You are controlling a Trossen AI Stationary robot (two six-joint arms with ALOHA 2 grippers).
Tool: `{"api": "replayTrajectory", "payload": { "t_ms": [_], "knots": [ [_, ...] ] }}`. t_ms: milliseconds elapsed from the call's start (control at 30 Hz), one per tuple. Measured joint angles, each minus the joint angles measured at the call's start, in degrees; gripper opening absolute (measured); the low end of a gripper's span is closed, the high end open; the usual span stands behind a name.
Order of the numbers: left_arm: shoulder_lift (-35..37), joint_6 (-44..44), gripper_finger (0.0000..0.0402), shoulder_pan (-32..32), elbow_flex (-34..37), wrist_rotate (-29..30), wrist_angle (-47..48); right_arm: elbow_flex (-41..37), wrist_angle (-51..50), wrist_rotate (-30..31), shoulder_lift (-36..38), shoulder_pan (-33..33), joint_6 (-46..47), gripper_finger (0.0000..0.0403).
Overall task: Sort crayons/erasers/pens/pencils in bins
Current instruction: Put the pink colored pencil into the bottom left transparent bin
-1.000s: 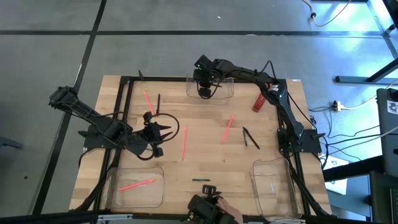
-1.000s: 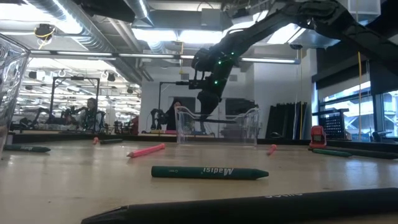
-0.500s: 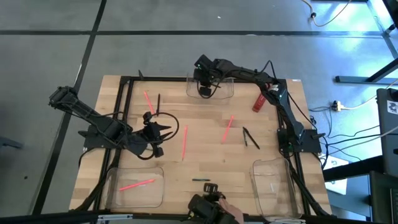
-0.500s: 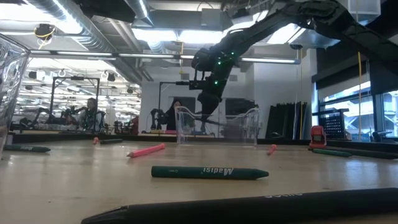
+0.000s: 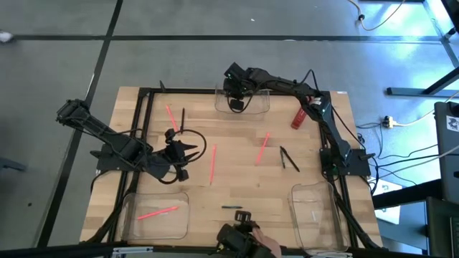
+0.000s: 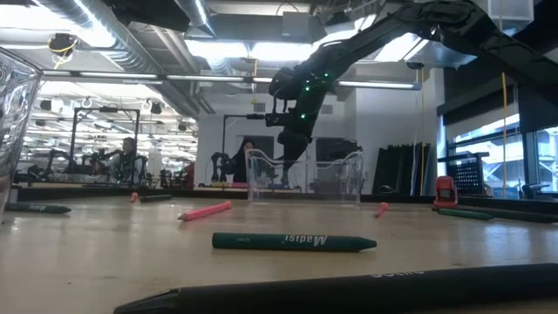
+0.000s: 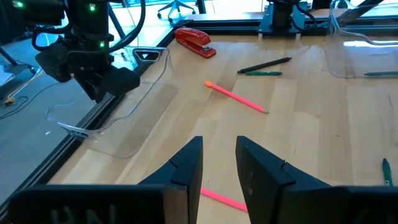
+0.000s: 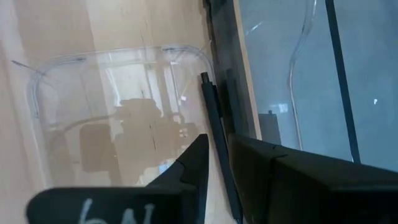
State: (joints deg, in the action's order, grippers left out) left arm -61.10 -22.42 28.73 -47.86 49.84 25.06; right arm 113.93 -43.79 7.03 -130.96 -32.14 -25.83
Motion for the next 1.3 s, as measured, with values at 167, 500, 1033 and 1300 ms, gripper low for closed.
{"api": "replayTrajectory", "payload": {
  "t_ms": [167, 500, 1033, 1300],
  "knots": [
    [0.0, -0.9, 0.0089, -0.5, 0.0, 0.0, 0.0, 3.2, -4.5, 0.0, 0.5, 0.0, 1.2, 0.0064],
    [0.0, -16.9, 0.0089, -2.9, 0.0, -4.8, 8.2, 21.2, -25.2, -0.2, 3.9, 8.5, 3.1, 0.0059],
    [0.0, -35.0, 0.0089, -4.5, 0.0, -13.0, 20.0, 18.2, -36.2, -5.7, 8.9, 28.1, 3.6, 0.0009],
    [-0.5, -37.9, 0.0089, -7.9, 0.0, -15.0, 19.2, 18.2, -42.7, -6.8, 11.4, 34.0, 11.0, 0.0008]
  ]
}}
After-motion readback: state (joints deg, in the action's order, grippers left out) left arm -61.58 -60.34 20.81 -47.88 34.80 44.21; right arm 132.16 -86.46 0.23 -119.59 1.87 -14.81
